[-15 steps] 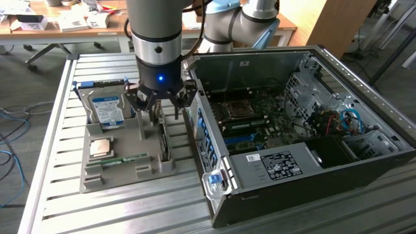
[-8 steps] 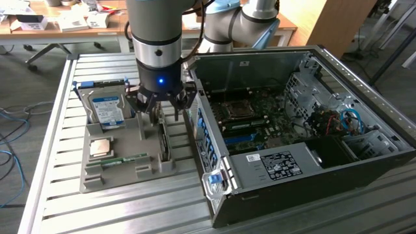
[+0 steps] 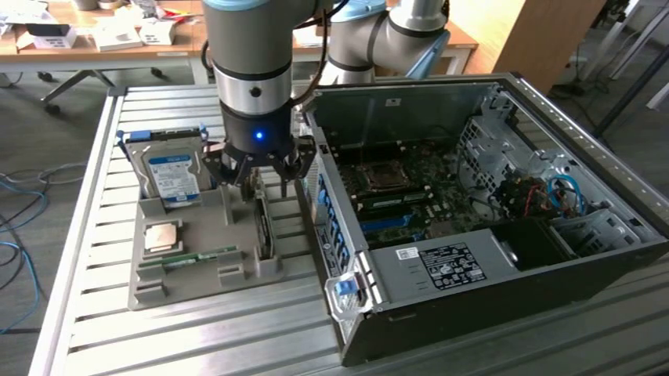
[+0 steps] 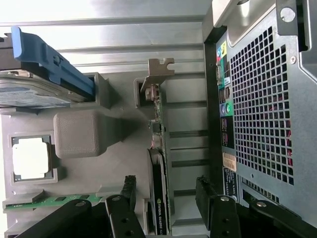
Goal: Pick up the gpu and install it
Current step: 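Pick up the gpu and move the gpu toward the slot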
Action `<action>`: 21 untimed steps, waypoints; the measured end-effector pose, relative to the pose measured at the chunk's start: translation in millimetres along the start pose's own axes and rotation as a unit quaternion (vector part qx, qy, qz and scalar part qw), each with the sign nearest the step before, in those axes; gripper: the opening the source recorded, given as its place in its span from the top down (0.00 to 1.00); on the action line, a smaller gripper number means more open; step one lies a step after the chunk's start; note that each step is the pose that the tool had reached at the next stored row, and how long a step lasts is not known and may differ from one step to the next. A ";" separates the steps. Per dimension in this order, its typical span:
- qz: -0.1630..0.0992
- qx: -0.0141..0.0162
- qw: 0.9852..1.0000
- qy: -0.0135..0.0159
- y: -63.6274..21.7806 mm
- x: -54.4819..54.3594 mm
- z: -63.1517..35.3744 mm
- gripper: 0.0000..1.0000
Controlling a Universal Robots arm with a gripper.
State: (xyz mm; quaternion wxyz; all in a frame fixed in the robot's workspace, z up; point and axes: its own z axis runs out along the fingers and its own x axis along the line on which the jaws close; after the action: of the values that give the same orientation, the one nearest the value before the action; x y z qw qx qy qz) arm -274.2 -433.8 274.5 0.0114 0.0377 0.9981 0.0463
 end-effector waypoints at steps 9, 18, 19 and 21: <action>-0.005 0.005 1.000 0.001 -0.4 4.3 2.2 0.40; -0.012 0.011 1.000 0.006 -1.7 4.4 5.9 0.40; -0.012 0.011 1.000 0.006 -2.0 4.4 6.9 0.40; -0.012 0.011 1.000 0.006 -2.4 4.4 9.1 0.40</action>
State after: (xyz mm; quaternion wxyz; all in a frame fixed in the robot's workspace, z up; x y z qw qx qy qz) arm -278.6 -435.1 265.1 0.0056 0.0255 0.9990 0.0356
